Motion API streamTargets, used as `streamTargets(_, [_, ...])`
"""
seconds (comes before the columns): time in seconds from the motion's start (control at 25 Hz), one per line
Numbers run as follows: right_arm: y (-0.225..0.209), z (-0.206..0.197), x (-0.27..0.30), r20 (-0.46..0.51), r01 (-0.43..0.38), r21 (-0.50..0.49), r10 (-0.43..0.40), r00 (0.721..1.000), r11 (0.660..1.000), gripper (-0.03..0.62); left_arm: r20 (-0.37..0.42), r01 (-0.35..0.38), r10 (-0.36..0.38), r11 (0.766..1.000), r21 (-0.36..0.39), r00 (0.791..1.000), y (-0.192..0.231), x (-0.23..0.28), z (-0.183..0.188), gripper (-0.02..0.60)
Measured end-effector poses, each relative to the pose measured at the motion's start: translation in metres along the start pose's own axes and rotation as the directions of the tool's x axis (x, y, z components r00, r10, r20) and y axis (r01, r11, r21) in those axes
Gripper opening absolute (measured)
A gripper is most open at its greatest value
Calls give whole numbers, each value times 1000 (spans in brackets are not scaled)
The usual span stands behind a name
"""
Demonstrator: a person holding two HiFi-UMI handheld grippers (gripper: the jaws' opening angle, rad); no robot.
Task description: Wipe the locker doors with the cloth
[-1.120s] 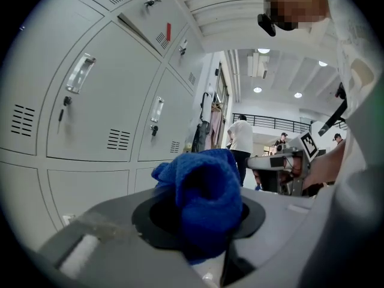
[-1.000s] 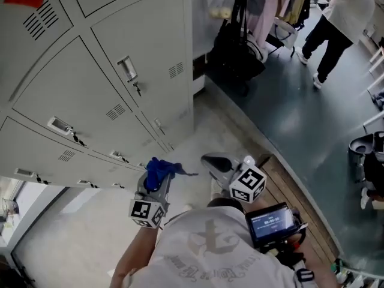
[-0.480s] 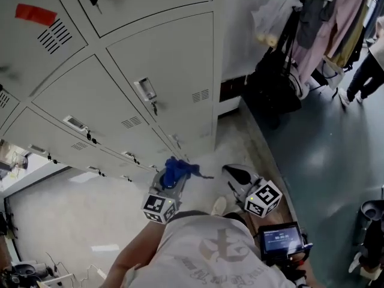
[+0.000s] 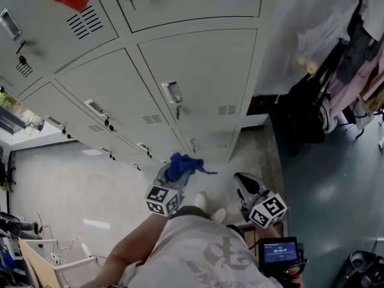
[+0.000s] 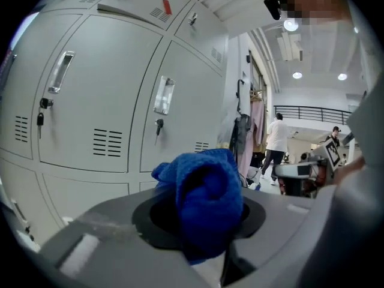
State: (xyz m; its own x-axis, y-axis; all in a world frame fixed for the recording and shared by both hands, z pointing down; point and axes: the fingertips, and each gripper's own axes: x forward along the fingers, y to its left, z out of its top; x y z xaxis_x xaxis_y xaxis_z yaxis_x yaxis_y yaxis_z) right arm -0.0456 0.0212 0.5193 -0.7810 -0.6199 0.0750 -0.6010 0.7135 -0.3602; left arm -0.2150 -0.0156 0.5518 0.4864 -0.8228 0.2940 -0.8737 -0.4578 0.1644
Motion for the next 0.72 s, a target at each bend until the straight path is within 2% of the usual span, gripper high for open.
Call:
streamTargets(0.16, [-5, 2, 9, -20, -8, -4, 8, 1000, 1000, 3, -57, -141, 138, 989, -45, 989, 41, 14, -14, 144])
streamTargets(0.44, [-29, 21, 18, -8, 45, 33, -45, 999, 998, 3, -52, -174, 171, 983, -56, 984, 82, 64, -12, 146])
streamTargets(0.56, [-29, 23, 34, -22, 46, 30, -46, 999, 998, 3, -71, -224, 222, 974, -34, 973, 113, 76, -12, 146])
streamTargets(0.72, [-36, 34, 48, -45, 60, 3, -60, 997, 998, 3, -5, -273, 273, 962, -2, 962, 132, 85, 7, 144])
